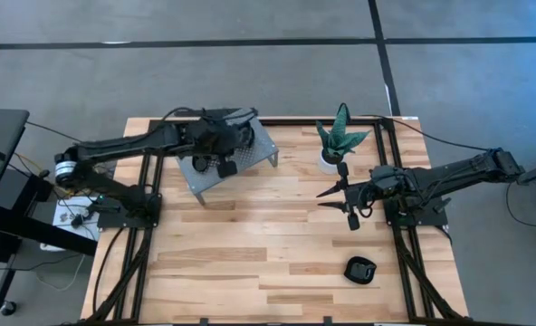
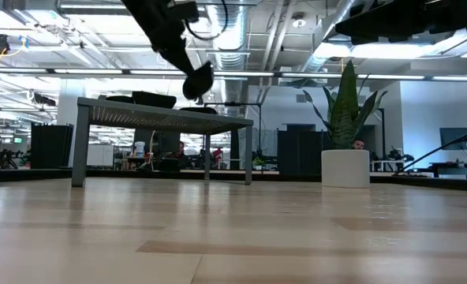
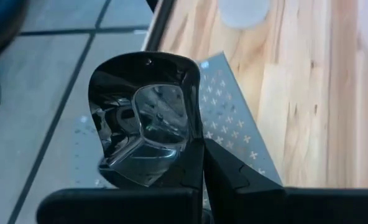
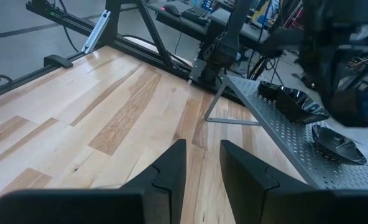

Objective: Pick & Place Mini shaped plates
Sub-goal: Stack the black leaf-shaped plate on the black leaf-shaped plate on the shelf

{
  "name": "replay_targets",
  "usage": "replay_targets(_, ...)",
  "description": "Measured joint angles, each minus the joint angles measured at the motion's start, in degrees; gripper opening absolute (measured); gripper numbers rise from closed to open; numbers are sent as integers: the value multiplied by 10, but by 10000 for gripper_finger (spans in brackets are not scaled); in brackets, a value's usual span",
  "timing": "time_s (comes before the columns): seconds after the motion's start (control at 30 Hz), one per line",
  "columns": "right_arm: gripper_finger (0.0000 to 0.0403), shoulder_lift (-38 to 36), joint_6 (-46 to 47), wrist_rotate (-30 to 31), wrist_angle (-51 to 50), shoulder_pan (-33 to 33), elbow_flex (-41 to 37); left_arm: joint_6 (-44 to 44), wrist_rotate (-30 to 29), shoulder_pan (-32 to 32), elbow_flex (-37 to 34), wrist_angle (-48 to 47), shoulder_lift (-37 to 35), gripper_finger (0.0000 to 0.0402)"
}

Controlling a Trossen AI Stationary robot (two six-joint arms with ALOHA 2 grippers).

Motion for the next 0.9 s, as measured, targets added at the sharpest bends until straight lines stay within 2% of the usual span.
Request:
replay_targets(0.1, 92, 0, 0, 0, 0, 0, 0, 3, -3, -1, 0, 0, 27, 8)
replay_targets(0.23, 92, 0, 1, 0, 0, 0, 0, 39, -43, -2, -1, 0, 55, 8)
replay_targets(0.53, 92, 0, 1, 0, -7, 0, 0, 107, -69, -23, -1, 0, 60, 12)
replay_targets(0.7, 92, 0, 10, 0, -9, 0, 0, 107, -133, -22, -1, 0, 62, 43)
replay_targets(0.9, 92, 0, 10, 0, -9, 0, 0, 103, -138, -31, -1, 1, 62, 88)
